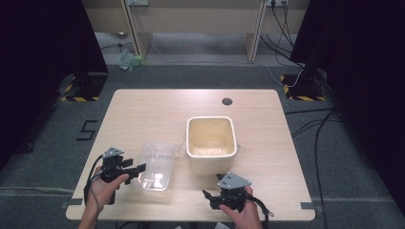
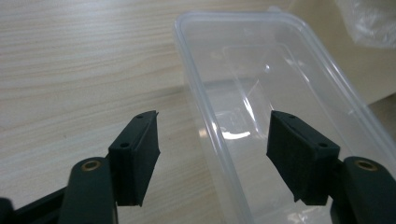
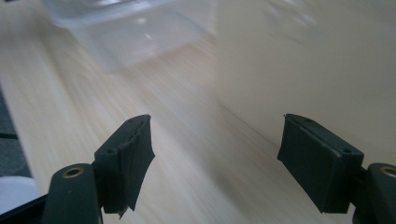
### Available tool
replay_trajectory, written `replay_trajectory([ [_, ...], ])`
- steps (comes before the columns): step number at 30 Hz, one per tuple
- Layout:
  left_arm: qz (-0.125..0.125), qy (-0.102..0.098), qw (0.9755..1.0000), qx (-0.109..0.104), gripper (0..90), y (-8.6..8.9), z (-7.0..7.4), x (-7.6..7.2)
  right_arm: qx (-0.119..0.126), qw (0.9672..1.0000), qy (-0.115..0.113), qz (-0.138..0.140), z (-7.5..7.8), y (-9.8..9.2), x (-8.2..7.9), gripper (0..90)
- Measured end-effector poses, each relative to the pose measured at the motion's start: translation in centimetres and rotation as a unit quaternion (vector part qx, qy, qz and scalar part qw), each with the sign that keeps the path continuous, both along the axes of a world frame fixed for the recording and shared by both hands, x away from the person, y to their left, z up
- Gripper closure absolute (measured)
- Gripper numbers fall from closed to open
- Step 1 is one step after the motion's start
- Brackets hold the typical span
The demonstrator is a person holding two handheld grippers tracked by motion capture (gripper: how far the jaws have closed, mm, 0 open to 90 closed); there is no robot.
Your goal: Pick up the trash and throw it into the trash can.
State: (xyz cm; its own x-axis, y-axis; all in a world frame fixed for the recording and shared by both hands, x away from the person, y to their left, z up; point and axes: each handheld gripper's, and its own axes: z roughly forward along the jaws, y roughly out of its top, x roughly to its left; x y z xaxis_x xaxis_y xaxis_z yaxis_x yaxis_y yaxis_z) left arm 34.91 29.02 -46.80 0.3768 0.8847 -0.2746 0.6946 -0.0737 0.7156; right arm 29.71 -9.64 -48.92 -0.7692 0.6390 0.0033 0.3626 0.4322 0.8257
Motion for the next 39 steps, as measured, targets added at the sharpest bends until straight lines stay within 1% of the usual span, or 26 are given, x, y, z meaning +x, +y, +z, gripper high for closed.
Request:
replay_trajectory([
  [2,0.0,0.002,0.9999,-0.017,31.8,0.0,-0.2,0.5,0.008,0.9999,0.0,0.013,0.3,1.3,0.0,25.9],
  [3,0.0,0.005,0.9998,-0.021,30.5,-0.1,-0.3,0.8,0.014,0.9997,0.002,0.018,0.4,1.8,-0.1,26.5],
  [5,0.001,0.009,0.9998,-0.019,29.3,-0.4,-0.5,1.3,0.027,0.9992,0.01,0.029,0.5,3.0,0.1,27.6],
  [6,0.002,0.009,0.9998,-0.017,29.3,-0.5,-0.6,1.5,0.031,0.9989,0.007,0.033,0.5,3.6,0.2,28.0],
  [7,0.002,0.011,0.9998,-0.017,29.3,-0.7,-0.6,1.7,0.037,0.9986,0.009,0.037,0.5,4.2,0.2,29.5],
  [9,-0.003,0.012,0.9998,-0.016,29.5,-0.9,-0.6,1.7,0.041,0.998,0.012,0.046,0.5,5.4,0.5,30.2],
  [10,-0.002,0.008,0.9999,-0.014,29.8,-0.9,-0.6,1.7,0.046,0.9976,0.016,0.049,0.4,6.0,0.6,30.4],
  [12,-0.005,0.006,0.9999,-0.012,30.2,-0.9,-0.6,1.6,0.065,0.9962,0.027,0.052,0.4,7.0,1.0,30.9],
  [13,-0.005,0.005,0.9998,-0.018,30.6,-1.0,-0.7,1.5,0.073,0.9956,0.029,0.051,0.4,7.4,1.3,31.0],
  [14,-0.005,0.005,0.9998,-0.018,30.6,-1.0,-0.7,1.5,0.073,0.9956,0.029,0.051,0.4,7.4,1.3,31.0],
  [15,-0.009,0.007,0.9996,-0.027,30.7,-0.9,-0.9,1.5,0.083,0.9948,0.034,0.047,0.4,8.3,1.7,31.3],
  [16,-0.011,0.007,0.9995,-0.03,31.3,-0.9,-0.9,1.5,0.087,0.9945,0.039,0.044,0.4,8.7,1.9,31.3],
  [18,-0.013,0.006,0.9995,-0.029,32.5,-1.0,-0.8,1.3,0.087,0.9944,0.047,0.037,0.3,9.3,2.2,31.8],
  [20,-0.014,0.002,0.9996,-0.025,33.5,-1.1,-0.8,1.3,0.093,0.9934,0.059,0.032,0.0,9.8,2.4,32.1],
  [23,-0.012,-0.004,0.9997,-0.021,34.6,-1.1,-0.8,1.3,0.095,0.9932,0.062,0.028,-0.3,10.4,2.7,32.2],
  [25,-0.016,-0.004,0.9996,-0.022,36.3,-1.1,-0.7,1.2,0.098,0.9928,0.064,0.023,-0.3,10.6,3.0,32.2],
  [28,-0.017,-0.006,0.9996,-0.02,37.1,-1.2,-0.7,1.1,0.113,0.9907,0.074,0.019,-0.2,11.0,3.1,31.9],
  [30,-0.017,-0.004,0.9997,-0.019,37.3,-1.2,-0.7,1.1,0.116,0.9906,0.071,0.017,-0.2,11.1,3.2,31.7],
  [31,-0.016,-0.001,0.9996,-0.022,37.6,-1.1,-0.7,1.1,0.122,0.9899,0.073,0.011,-0.1,11.2,3.3,30.6],
  [32,-0.018,0.001,0.9996,-0.023,38.1,-1.0,-0.7,1.0,0.126,0.9891,0.075,0.012,-0.1,11.4,3.4,30.5],
  [33,-0.02,0.001,0.9995,-0.025,38.7,-1.1,-0.7,0.9,0.128,0.9885,0.08,0.012,-0.2,11.5,3.4,30.1],
  [34,-0.02,0.001,0.9995,-0.025,39.4,-1.1,-0.7,0.9,0.128,0.9885,0.08,0.012,-0.2,11.5,3.4,30.1],
  [35,-0.023,0.002,0.9993,-0.028,40.1,-1.0,-0.7,0.8,0.13,0.9873,0.089,0.018,-0.2,11.9,3.5,29.4],
  [37,-0.026,0.007,0.9991,-0.033,41.7,-0.8,-0.6,0.7,0.137,0.9862,0.09,0.023,0.0,12.1,3.5,29.5],
  [39,-0.027,0.012,0.999,-0.034,43.0,-0.6,-0.6,0.7,0.134,0.9865,0.091,0.021,0.1,12.4,3.5,28.2],
])
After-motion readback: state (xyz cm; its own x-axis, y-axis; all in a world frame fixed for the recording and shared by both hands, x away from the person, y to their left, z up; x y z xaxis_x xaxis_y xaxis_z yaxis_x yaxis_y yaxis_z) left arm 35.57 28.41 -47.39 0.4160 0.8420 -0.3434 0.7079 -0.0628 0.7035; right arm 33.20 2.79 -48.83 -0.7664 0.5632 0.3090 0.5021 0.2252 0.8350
